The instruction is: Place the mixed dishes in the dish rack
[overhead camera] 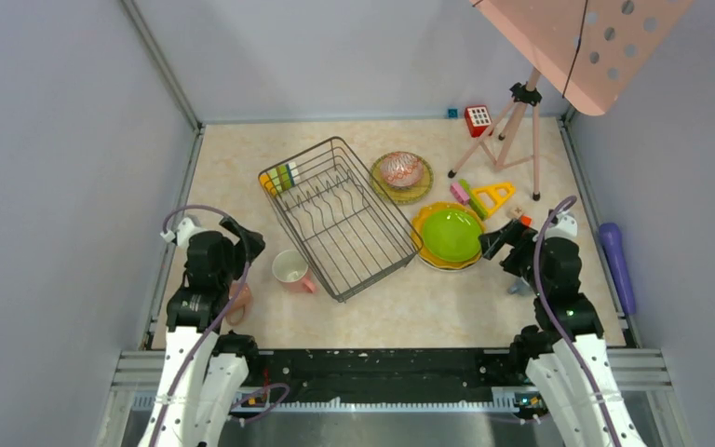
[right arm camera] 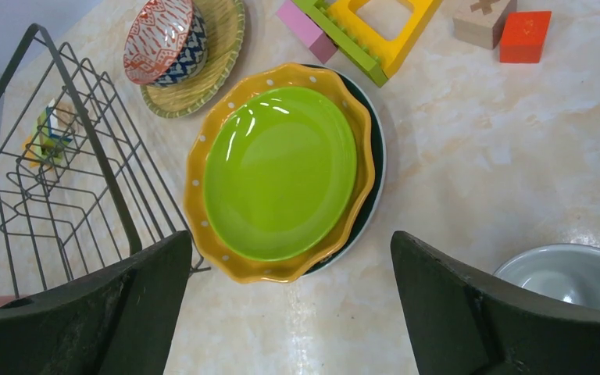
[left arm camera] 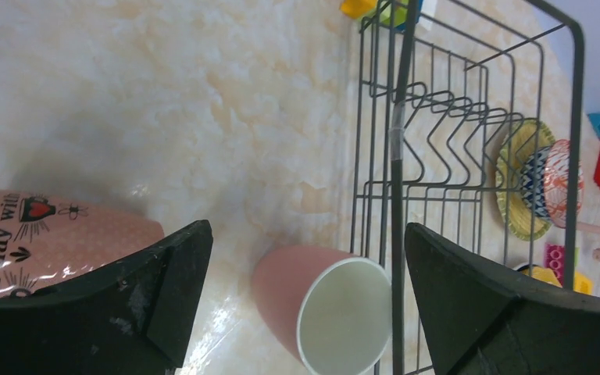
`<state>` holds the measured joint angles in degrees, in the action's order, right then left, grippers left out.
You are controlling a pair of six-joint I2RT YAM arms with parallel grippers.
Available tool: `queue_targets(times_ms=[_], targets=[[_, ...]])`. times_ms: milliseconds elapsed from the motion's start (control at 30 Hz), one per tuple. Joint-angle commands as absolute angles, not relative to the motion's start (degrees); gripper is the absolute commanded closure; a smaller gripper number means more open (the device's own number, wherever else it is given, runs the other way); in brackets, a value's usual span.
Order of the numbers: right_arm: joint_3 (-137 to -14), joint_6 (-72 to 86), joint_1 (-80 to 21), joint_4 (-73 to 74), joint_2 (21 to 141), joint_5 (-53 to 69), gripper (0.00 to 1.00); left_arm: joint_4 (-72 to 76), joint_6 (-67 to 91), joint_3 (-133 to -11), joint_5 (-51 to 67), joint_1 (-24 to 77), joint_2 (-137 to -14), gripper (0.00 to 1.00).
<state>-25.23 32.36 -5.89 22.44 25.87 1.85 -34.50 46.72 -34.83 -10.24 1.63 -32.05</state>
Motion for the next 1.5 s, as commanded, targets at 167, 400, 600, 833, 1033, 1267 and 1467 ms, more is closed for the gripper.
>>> queue_targets(times_ms=[167, 400, 600, 833, 1033, 1267, 1467], targets=[[-30.52, 34.27, -6.32, 25.68, 28.3, -1.56, 0.04, -44.51, 44.46, -40.44, -6.42, 1.73, -32.55, 0.06], [-32.11, 34.56, -6.28, 26.37, 31.13, -2.39, 0.04, -51.56, 42.29, -44.95, -4.48, 1.69, -34.09, 0.11], [-32.14, 34.92, -6.33, 23.71, 34.94, -2.26, 0.06, -45.94, 38.62, -43.86, -1.58, 1.71, -36.56, 0.1], [-30.42, 38.66, -6.31, 14.94, 43.17, 5.83, 0.15, -29.44, 37.5, -38.53, 14.81, 1.72, -38.13, 0.12], [-31.34, 42.76, -6.27, 9.07, 52.37, 6.82, 0.23, -17.96, 42.43, -36.48, 17.84, 1.67, -43.72, 0.16], [-34.19, 43.88, -6.32, 9.84, 61.2, 2.54, 0.3, -12.75, 44.55, -35.72, 16.32, 1.8, -50.52, 0.16], [-35.55, 43.23, -6.28, 7.47, 64.42, 2.67, 0.33, -10.21, 44.45, -36.68, 15.91, 1.79, -54.37, 0.19]])
